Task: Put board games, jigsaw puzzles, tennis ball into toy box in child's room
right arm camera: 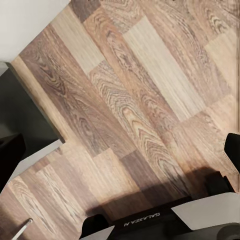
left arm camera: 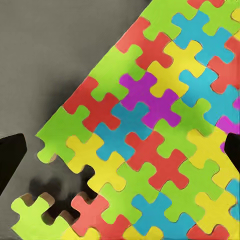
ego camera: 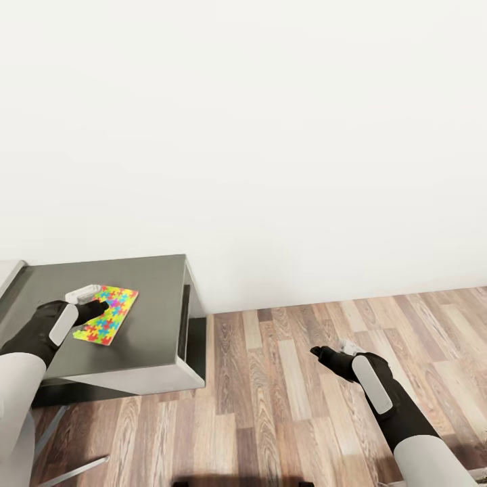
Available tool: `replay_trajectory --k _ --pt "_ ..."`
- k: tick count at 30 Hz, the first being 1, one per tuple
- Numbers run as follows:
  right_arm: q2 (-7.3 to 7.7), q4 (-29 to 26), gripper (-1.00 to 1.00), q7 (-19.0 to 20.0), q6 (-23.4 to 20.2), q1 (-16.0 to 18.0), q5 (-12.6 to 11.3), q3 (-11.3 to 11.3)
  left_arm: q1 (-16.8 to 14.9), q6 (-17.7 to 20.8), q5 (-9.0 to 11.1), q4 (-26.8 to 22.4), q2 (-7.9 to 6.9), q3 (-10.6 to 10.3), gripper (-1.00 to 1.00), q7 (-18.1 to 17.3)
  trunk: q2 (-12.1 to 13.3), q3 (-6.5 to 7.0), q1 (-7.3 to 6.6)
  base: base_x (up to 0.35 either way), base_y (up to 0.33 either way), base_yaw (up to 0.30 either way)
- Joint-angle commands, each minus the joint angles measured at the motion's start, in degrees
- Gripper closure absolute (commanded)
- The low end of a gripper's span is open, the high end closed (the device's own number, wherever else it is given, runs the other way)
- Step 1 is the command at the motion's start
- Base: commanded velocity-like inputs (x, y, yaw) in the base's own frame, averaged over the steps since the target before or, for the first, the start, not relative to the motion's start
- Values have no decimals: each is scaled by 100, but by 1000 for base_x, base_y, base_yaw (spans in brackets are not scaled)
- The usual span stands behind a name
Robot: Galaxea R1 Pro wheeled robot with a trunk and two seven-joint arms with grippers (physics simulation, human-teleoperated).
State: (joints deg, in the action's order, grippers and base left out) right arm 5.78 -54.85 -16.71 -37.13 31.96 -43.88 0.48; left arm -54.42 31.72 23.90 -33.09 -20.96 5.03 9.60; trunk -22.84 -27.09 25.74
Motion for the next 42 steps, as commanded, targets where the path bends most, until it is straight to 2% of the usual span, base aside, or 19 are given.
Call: replay_trajectory --k 1,20,26,33,42 --pt "2 -8 -100 -51 -14 3 -60 5 4 18 183 250 4 -6 -100 26 -8 -10 5 0 -178 0" --pt "2 -16 -100 -51 -5 3 -58 9 2 23 185 250 13 -11 -100 16 -8 -10 5 1 -150 0" --pt "3 -17 -100 -51 2 3 -52 10 5 21 185 250 13 -5 -100 18 -8 -10 5 131 -114 0" --pt "10 -12 -100 -44 187 3 -59 14 4 21 185 250 13 -3 -100 18 -8 -10 5 35 -31 0" --pt "11 -8 -100 -43 222 3 -60 14 2 22 185 250 13 -2 -100 16 -8 -10 5 1 -1 0"
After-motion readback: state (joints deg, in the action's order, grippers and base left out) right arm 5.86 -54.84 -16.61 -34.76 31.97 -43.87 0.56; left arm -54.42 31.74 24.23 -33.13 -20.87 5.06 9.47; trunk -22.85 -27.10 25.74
